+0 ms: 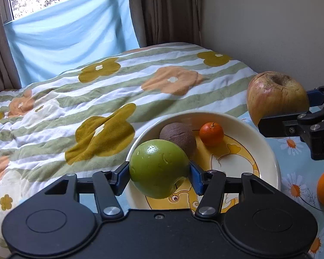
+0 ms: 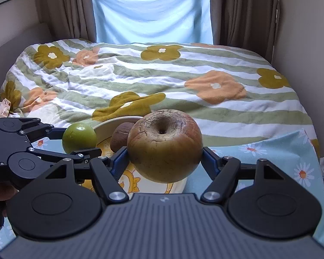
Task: Organize fruits
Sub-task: 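Carry the green apple in the left gripper while the right carries the large apple to the bowl, then release the green apple into the bowl while the right gripper lowers the large apple in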
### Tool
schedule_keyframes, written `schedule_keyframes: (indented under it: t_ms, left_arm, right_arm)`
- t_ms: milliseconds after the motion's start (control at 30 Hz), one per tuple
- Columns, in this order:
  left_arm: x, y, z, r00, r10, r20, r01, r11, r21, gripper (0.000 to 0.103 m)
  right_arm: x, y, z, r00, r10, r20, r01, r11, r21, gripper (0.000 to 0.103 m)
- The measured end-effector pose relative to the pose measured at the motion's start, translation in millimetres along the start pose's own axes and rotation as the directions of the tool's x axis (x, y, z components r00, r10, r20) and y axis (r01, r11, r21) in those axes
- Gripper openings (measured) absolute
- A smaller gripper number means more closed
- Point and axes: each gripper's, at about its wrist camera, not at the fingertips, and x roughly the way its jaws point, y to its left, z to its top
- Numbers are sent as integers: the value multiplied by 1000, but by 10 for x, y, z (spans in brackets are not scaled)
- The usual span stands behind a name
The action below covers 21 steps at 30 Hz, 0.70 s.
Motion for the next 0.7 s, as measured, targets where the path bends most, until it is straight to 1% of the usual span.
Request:
schedule_keyframes:
  t_ms: [267, 300, 333, 367, 400, 433, 533, 700]
  left_arm:
    - [207, -56, 3, 1000, -6, -23, 7, 999, 52, 62]
    - [212, -64, -3, 1000, -8, -19, 9, 998, 55, 64]
    - [198, -69, -4, 1000, -9, -6, 9, 998, 58, 74]
    - [177, -78, 4, 1000, -5, 11, 5, 998, 58, 82]
    - [152, -77, 10, 1000, -3, 25, 2, 998, 55, 95]
    - [121, -72, 21, 999, -3, 39, 1, 999, 48, 100]
    - [40, -48, 58, 999, -12, 46, 11, 1000, 24, 100]
    - [-167, 30, 65, 998, 17, 56, -16, 1000, -12, 100]
  right_arm:
    - [80, -48, -10, 1000, -17, -14, 18, 1000, 13, 87]
    - [86, -48, 2, 1000, -18, -15, 18, 1000, 13, 87]
    - [87, -48, 6, 1000, -17, -14, 18, 1000, 13, 87]
    - [84, -54, 11, 1000, -17, -13, 17, 1000, 12, 87]
    - [80, -62, 15, 1000, -17, -11, 17, 1000, 11, 87]
    - [74, -46, 28, 1000, -17, -10, 17, 1000, 9, 87]
    - [66, -72, 45, 1000, -9, -9, 9, 1000, 1, 87]
    - [34, -68, 61, 1000, 11, -11, -12, 1000, -22, 87]
